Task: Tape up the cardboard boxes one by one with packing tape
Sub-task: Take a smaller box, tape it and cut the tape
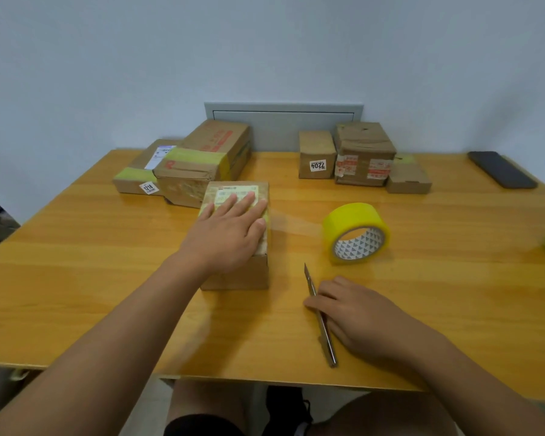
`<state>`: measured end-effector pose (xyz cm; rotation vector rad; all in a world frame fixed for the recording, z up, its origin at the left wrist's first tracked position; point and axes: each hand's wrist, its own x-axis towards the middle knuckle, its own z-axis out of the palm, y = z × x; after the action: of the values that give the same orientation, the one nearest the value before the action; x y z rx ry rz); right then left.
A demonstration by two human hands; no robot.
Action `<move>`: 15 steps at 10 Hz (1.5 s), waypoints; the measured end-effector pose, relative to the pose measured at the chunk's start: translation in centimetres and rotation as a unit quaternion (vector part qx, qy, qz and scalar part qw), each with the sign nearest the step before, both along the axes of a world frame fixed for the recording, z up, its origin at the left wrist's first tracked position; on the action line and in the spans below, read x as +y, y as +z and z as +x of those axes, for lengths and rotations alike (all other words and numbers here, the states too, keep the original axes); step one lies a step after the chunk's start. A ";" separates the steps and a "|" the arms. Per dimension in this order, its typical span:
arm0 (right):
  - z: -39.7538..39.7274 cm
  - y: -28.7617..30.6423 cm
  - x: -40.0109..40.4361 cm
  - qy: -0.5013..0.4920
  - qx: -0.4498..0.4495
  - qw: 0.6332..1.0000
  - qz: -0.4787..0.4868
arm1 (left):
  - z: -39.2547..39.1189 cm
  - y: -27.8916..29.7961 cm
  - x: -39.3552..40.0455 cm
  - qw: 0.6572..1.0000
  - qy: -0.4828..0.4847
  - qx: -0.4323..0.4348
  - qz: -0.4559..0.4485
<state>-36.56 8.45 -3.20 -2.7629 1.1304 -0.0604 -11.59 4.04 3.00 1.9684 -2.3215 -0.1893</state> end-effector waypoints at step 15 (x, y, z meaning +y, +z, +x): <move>4.9 0.5 -8.4 -0.012 -0.185 0.906 -0.380 | 0.8 0.1 -0.1 0.999 -0.042 -0.008 0.010</move>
<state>-31.66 0.06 -2.69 -3.1264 1.2054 -1.2157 -10.75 3.93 3.09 1.8906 -2.4233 -0.2027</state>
